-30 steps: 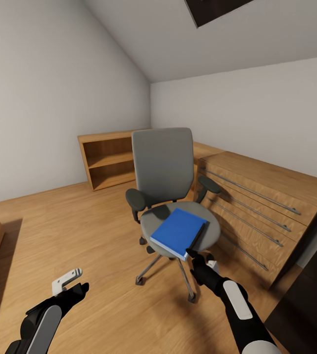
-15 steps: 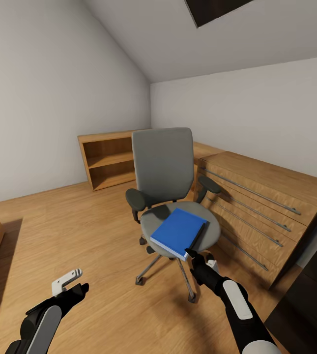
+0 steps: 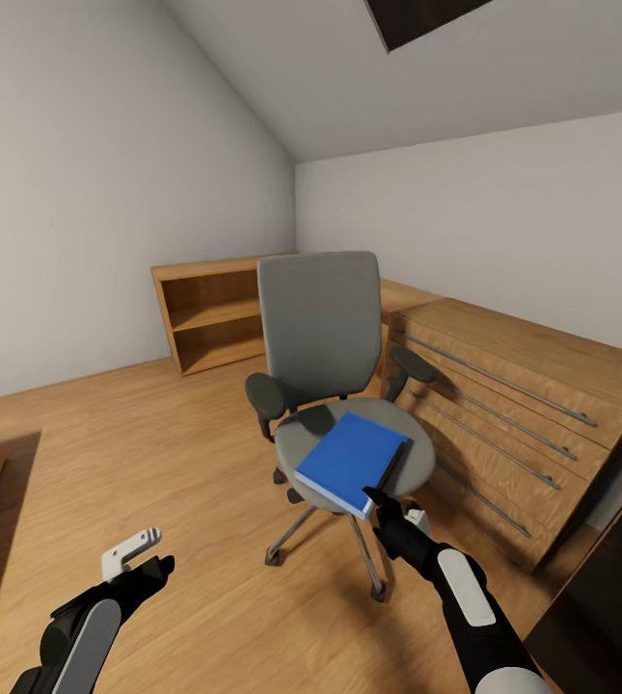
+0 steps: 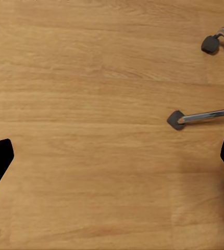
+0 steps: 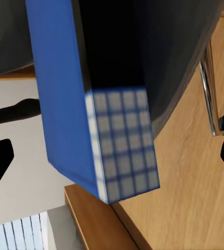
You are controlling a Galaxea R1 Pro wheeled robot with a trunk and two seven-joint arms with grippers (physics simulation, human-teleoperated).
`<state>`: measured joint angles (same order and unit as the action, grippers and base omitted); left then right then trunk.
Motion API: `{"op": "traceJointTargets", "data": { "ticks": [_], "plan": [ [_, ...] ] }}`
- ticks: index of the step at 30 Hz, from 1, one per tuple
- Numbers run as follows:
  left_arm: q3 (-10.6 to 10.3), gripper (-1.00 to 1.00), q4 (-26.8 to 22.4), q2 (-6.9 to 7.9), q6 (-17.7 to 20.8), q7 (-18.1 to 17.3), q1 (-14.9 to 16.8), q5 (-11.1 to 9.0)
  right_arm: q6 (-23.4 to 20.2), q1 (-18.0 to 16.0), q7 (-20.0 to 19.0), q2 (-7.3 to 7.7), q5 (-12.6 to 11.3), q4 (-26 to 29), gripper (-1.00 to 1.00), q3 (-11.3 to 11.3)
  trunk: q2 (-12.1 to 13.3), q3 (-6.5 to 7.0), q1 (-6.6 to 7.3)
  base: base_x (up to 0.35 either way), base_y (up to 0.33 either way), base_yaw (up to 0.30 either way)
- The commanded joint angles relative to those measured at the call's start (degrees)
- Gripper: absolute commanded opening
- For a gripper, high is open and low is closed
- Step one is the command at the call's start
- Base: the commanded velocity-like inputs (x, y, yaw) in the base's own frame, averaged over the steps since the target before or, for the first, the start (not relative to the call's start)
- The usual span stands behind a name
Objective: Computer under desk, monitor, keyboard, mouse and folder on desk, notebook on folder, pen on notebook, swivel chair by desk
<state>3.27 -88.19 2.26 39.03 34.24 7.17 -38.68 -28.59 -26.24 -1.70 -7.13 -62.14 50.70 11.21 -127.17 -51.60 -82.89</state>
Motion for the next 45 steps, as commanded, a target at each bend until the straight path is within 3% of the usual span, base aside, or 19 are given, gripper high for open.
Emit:
{"op": "traceJointTargets", "data": {
  "ticks": [1, 45],
  "plan": [
    [-0.02, 1.00, 0.02, 0.02, 0.11, 0.53, 0.04, -0.60, -0.41, -0.04, -0.15, -0.07, 0.00, 0.01, 1.00, 0.30, -0.02, -0.06, 0.01, 0.022, 0.000, 0.000],
    [0.07, 1.00, 0.65, 0.02, 0.17, 0.47, 0.04, -0.67, -0.41, -0.04, 0.10, -0.18, 0.08, -0.16, 1.00, 0.21, -0.02, -0.06, 0.01, 0.030, 0.000, 0.000]
  ]
}}
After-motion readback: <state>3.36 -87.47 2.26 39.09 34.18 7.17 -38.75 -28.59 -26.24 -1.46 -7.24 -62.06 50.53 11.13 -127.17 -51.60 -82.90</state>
